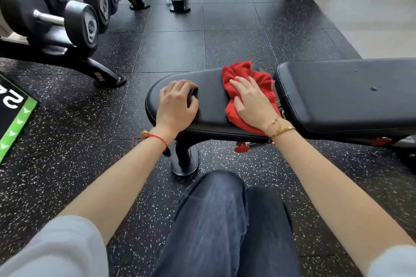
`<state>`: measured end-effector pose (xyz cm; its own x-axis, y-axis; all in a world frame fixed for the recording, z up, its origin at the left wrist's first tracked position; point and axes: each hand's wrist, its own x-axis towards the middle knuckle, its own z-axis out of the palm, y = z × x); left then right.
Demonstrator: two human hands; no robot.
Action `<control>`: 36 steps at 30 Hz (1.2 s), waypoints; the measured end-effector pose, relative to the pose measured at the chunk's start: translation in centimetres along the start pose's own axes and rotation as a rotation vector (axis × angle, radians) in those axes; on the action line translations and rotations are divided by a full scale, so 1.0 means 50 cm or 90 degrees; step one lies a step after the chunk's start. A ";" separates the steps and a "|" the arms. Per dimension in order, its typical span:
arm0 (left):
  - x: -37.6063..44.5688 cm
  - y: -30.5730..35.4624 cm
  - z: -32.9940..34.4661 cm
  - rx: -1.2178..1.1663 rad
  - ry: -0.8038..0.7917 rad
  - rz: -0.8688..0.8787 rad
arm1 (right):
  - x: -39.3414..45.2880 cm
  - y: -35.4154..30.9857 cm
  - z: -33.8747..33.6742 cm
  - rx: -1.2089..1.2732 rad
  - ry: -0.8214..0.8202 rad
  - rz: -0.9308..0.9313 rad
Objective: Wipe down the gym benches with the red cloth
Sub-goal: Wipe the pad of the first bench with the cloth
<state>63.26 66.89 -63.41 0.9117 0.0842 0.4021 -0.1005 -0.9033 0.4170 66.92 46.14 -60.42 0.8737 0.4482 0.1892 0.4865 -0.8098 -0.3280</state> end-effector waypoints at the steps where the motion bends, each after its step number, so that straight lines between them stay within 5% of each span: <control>1: 0.002 0.001 0.001 0.015 -0.006 0.000 | -0.011 0.000 -0.004 -0.001 0.005 -0.014; 7: 0.030 0.053 0.022 0.028 -0.001 -0.033 | -0.060 0.043 -0.036 0.002 0.029 0.009; 13: 0.088 0.209 0.090 -0.057 -0.072 0.067 | -0.031 0.181 -0.149 -0.070 0.102 0.116; 18: 0.135 0.321 0.163 -0.076 -0.101 0.108 | -0.039 0.276 -0.161 -0.165 0.044 0.127; 21: 0.148 0.375 0.207 -0.071 -0.106 0.116 | -0.054 0.316 -0.133 -0.082 0.017 0.149; 30: 0.130 0.442 0.276 -0.035 -0.064 0.029 | -0.005 0.444 -0.150 -0.043 -0.007 0.129; 36: 0.114 0.498 0.303 0.008 -0.065 -0.019 | -0.049 0.470 -0.169 -0.045 -0.020 0.015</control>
<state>71.98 38.51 -63.07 0.9500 0.0693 0.3044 -0.0675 -0.9063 0.4172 76.17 22.83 -60.78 0.8850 0.4396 0.1532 0.4654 -0.8441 -0.2663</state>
